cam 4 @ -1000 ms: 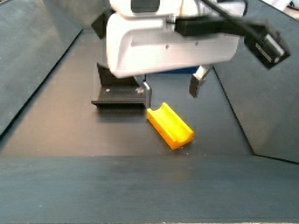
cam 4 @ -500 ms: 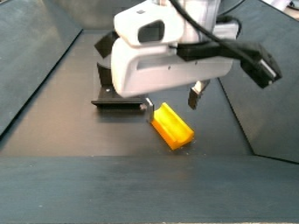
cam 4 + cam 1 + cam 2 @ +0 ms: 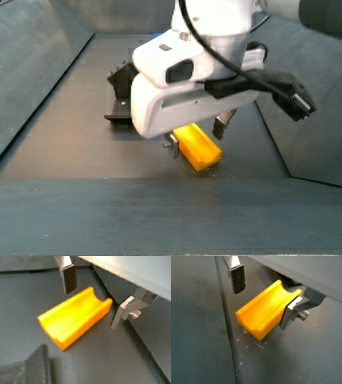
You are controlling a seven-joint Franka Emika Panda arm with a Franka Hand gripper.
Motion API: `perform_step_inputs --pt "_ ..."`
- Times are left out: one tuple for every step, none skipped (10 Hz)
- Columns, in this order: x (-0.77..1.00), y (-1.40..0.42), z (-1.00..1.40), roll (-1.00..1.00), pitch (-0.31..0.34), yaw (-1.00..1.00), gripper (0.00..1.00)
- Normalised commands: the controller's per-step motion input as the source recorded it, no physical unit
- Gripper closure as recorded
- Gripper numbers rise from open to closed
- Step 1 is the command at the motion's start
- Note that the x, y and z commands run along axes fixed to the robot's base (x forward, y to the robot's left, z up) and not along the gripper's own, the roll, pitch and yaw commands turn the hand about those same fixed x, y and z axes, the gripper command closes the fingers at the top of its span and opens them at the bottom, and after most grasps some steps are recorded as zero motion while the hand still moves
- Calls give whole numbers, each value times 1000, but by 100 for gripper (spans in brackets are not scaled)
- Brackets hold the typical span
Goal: Pick up the arch object. Move up. Place the arch object on the fixture. Regrasp the arch object. Move to above the board. Insert the arch object.
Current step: Pick up the arch object.
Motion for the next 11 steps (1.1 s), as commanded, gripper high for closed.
perform_step_inputs --pt "77 49 -823 63 -187 283 0" --pt "86 3 -840 63 -179 257 0" --pt "0 0 -800 103 -186 209 0" --pt "-43 0 -297 107 -107 151 0" --pt "0 0 0 0 -20 0 0" --pt "0 0 0 0 3 0 100" --pt "0 0 0 0 0 0 100" --pt "0 0 0 0 0 0 100" --pt "0 0 0 0 0 0 100" --pt "0 0 0 0 0 0 100" --pt "0 0 0 0 0 0 100"
